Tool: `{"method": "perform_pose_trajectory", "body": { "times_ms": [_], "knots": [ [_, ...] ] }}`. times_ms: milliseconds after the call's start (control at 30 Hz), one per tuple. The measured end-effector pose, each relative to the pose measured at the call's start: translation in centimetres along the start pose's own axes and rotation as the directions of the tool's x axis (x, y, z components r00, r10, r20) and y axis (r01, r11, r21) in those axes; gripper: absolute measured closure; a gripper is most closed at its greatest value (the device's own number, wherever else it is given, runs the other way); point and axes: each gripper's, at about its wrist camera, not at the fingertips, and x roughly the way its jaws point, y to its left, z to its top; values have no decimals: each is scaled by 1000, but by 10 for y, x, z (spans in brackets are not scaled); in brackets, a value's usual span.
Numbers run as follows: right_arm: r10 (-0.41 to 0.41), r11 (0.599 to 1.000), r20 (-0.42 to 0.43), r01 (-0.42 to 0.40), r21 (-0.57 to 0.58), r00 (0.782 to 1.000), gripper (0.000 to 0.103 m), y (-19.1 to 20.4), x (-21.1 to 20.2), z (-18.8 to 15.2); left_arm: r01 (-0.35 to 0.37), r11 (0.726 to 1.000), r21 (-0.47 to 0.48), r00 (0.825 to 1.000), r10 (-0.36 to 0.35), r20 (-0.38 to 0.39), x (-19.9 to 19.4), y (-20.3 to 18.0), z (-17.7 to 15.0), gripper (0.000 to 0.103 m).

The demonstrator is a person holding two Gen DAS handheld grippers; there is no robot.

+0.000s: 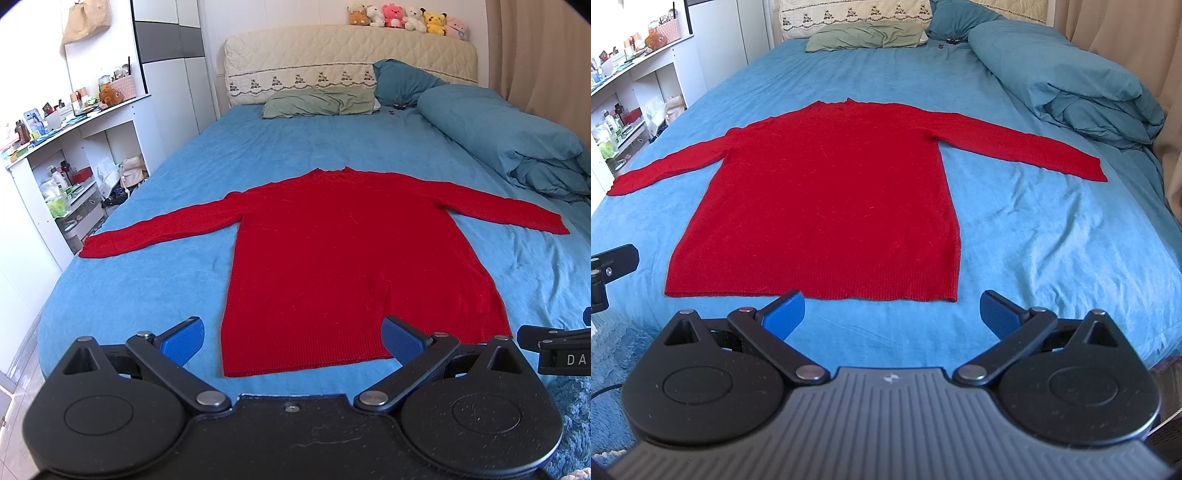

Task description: Fold small clothes

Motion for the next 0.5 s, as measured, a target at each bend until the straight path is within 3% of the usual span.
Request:
{"method": "perform_pose_trajectory", "body": {
  "times_ms": [500],
  "knots": [
    [27, 999, 10, -27, 17, 1000, 0, -8, -2, 6, -3, 1000, 3, 1000, 3, -3, 2, -3, 8, 0]
  ]
}}
